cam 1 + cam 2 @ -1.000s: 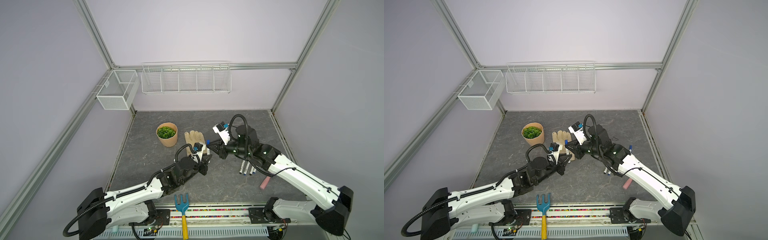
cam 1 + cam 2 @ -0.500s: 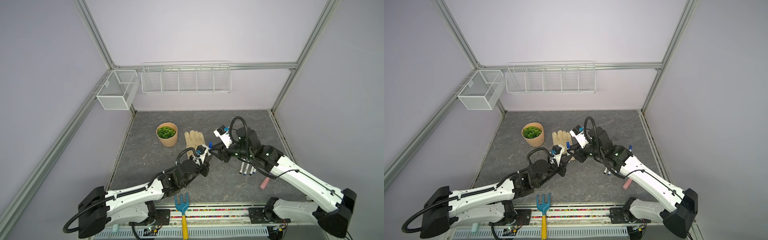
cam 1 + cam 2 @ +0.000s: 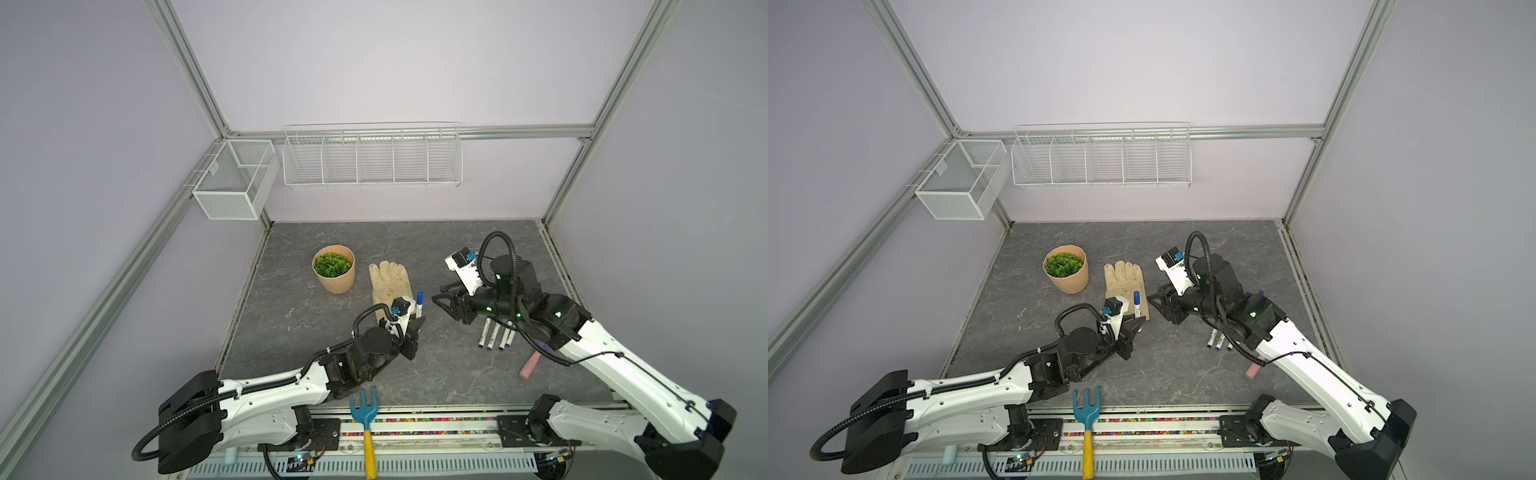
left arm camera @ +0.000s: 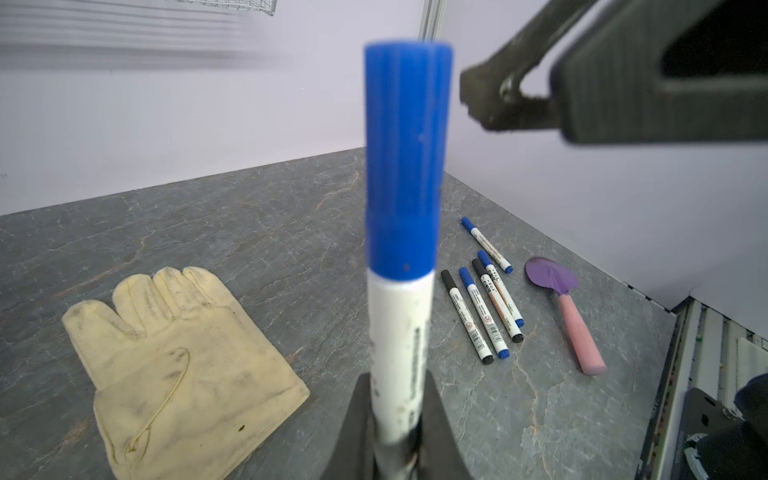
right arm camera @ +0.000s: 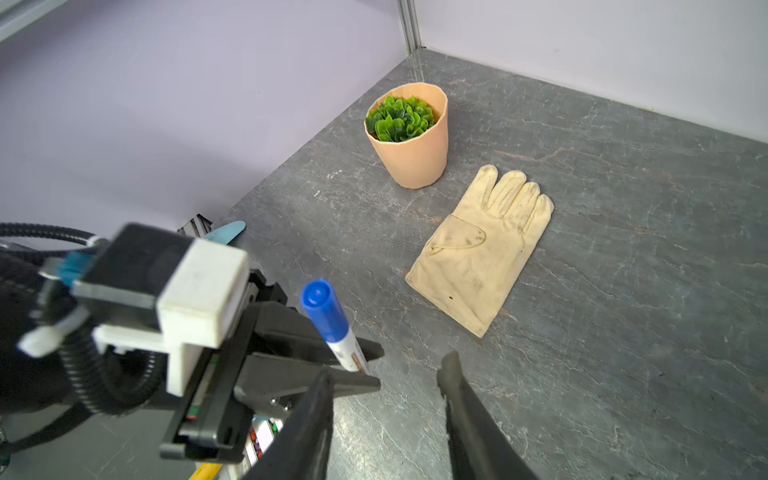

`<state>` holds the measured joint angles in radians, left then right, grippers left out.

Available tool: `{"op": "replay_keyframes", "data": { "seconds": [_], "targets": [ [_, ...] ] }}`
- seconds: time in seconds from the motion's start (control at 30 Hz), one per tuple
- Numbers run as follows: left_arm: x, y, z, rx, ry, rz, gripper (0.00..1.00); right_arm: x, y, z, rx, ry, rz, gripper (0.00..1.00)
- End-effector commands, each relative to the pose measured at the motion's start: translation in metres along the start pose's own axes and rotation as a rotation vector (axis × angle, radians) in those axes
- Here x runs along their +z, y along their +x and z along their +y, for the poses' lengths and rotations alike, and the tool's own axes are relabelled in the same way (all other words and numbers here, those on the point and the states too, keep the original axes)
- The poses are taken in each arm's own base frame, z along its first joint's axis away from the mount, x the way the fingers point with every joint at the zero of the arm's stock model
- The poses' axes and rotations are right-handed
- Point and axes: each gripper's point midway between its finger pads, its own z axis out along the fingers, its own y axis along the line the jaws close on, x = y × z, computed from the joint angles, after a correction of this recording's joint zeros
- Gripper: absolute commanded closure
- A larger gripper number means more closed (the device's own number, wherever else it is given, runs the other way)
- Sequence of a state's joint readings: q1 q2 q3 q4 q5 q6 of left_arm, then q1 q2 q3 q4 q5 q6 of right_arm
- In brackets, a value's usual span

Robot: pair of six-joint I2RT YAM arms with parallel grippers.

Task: Insert the pens into the pen caps
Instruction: 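Push the blue cap down onto the black marker tip with the right gripper, then open the right gripper and draw it back from the capped marker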

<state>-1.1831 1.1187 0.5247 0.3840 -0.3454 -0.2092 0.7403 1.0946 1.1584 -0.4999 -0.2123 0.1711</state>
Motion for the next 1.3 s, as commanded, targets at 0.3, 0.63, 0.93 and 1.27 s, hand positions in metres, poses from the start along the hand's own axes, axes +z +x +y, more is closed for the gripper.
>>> {"op": "replay_keyframes", "data": {
  "seconds": [0.3,0.63,0.93,1.27],
  "targets": [
    [0.002,0.009,-0.008,-0.027,0.0,0.009,1.0,0.034,-0.008,0.027,0.011,-0.141,0.038,0.6],
    [-0.003,-0.004,-0.009,-0.052,0.005,-0.034,1.0,0.047,0.026,0.016,0.081,-0.1,0.119,0.84],
    [-0.017,-0.071,-0.014,-0.089,0.025,-0.243,1.0,0.066,0.073,0.01,0.188,-0.181,0.281,0.93],
    [-0.021,-0.18,0.03,-0.162,-0.026,-0.529,1.0,0.087,0.179,-0.006,0.389,-0.117,0.823,0.93]
  ]
}}
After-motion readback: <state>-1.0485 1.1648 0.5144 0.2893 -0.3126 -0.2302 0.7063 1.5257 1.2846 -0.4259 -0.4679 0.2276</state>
